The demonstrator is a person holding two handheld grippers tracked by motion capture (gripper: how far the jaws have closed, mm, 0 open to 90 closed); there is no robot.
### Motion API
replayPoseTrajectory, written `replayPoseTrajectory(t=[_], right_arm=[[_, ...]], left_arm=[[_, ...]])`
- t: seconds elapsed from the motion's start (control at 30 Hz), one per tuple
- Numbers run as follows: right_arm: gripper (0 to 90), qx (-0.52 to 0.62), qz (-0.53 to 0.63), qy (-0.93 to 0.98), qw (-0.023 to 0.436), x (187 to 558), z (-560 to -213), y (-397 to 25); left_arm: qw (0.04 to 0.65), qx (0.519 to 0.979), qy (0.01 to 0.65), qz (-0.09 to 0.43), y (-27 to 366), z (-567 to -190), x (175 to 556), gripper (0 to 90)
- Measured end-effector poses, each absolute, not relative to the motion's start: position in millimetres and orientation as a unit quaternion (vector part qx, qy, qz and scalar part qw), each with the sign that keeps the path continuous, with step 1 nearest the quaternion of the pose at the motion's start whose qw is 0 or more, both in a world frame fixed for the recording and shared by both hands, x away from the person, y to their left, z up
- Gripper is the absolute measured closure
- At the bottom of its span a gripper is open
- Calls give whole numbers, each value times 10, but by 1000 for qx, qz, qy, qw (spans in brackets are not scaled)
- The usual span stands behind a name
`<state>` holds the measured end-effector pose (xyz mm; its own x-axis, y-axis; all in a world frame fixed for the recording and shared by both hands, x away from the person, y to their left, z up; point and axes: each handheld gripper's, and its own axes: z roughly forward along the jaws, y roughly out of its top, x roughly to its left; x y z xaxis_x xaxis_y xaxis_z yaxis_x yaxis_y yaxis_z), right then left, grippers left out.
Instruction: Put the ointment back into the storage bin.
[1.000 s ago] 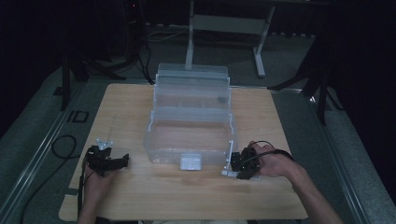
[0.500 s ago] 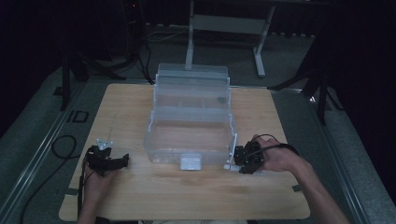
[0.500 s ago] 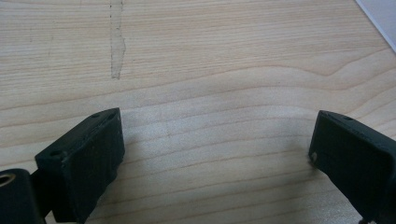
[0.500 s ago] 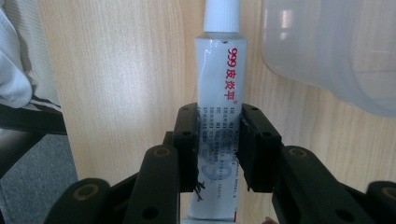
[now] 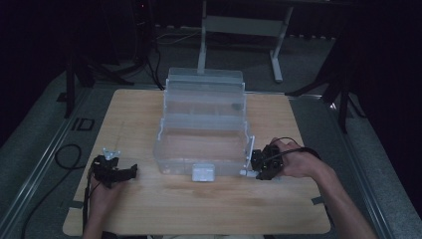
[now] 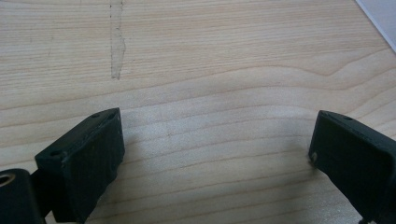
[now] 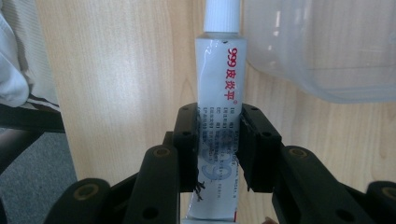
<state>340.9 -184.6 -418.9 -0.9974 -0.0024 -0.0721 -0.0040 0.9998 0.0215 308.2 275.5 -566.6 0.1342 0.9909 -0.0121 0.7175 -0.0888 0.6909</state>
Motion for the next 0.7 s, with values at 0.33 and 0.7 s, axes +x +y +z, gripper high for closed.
replayPoseTrajectory(t=[0.33, 0.7], right_arm=[[701, -5, 11, 999, 42, 3469, -4098, -1806], [701, -1, 10, 999, 47, 3531, -4016, -1787]], left_arm=[[284, 698, 612, 241, 2755, -5666, 3082, 38], [283, 698, 612, 240, 2754, -5665, 3083, 38]])
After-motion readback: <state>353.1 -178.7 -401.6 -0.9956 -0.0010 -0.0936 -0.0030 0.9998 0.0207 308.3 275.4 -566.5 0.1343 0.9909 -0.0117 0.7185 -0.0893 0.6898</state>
